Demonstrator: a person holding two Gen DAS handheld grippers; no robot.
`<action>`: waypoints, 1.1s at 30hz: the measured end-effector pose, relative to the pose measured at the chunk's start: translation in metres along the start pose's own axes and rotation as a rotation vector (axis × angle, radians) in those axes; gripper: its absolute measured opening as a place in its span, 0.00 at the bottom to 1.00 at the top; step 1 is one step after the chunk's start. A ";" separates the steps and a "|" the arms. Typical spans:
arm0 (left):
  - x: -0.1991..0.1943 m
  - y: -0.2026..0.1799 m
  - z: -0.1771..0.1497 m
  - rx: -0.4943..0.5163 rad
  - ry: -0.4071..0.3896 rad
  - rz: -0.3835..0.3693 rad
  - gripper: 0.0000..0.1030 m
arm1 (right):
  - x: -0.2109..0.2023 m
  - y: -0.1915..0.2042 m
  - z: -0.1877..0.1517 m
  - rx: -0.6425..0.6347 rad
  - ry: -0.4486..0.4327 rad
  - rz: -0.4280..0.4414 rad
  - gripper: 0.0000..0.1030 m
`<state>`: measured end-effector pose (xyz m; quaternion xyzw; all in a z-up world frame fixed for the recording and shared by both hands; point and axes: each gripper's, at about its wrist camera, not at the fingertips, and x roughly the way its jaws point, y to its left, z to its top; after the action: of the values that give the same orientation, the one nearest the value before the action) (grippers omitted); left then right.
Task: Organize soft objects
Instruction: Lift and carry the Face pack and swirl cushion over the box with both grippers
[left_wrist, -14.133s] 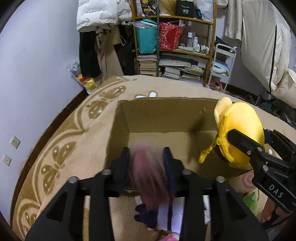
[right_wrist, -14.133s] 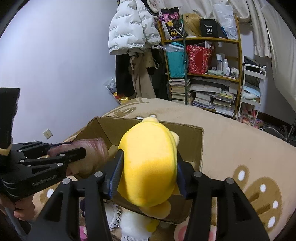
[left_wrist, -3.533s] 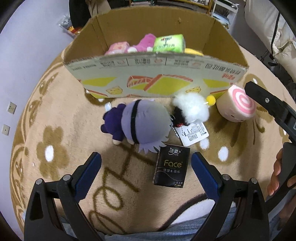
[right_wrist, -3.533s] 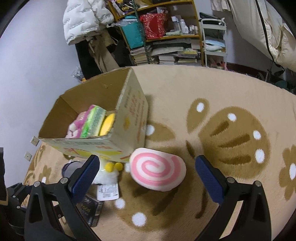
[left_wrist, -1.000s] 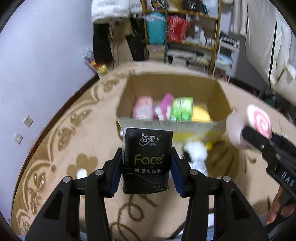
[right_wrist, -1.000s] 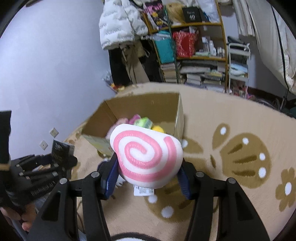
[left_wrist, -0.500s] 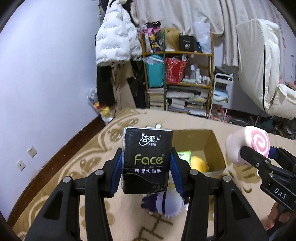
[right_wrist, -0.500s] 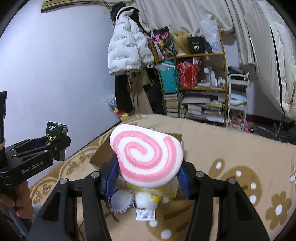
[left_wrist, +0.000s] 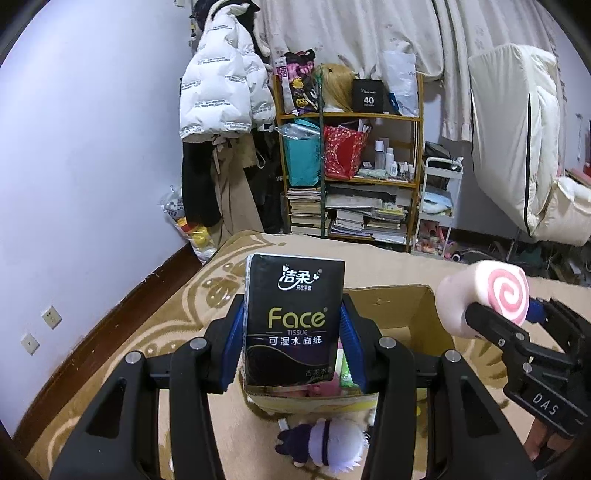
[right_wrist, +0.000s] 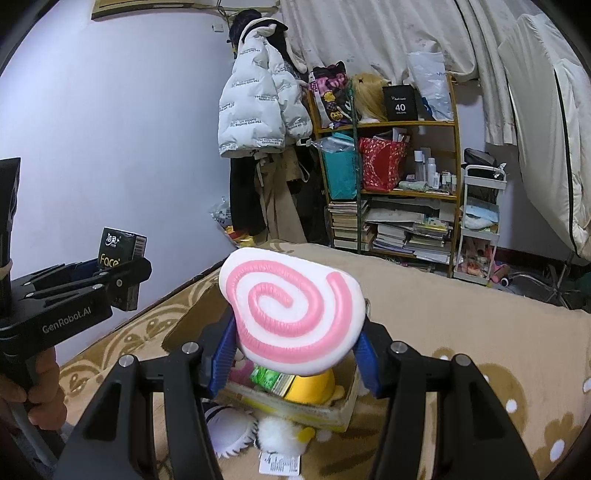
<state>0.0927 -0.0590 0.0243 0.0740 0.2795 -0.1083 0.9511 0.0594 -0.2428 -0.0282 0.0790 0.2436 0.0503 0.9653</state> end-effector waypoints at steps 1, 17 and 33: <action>0.003 0.000 -0.001 0.005 0.003 0.001 0.45 | 0.001 0.000 0.000 0.002 0.001 0.001 0.57; 0.050 0.003 -0.020 -0.011 0.089 -0.008 0.45 | 0.047 -0.014 -0.018 0.028 0.073 0.013 0.58; 0.078 0.009 -0.033 -0.047 0.173 -0.030 0.46 | 0.065 -0.003 -0.033 -0.029 0.086 0.041 0.61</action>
<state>0.1423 -0.0563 -0.0456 0.0565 0.3642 -0.1089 0.9232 0.1008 -0.2327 -0.0872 0.0678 0.2824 0.0768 0.9538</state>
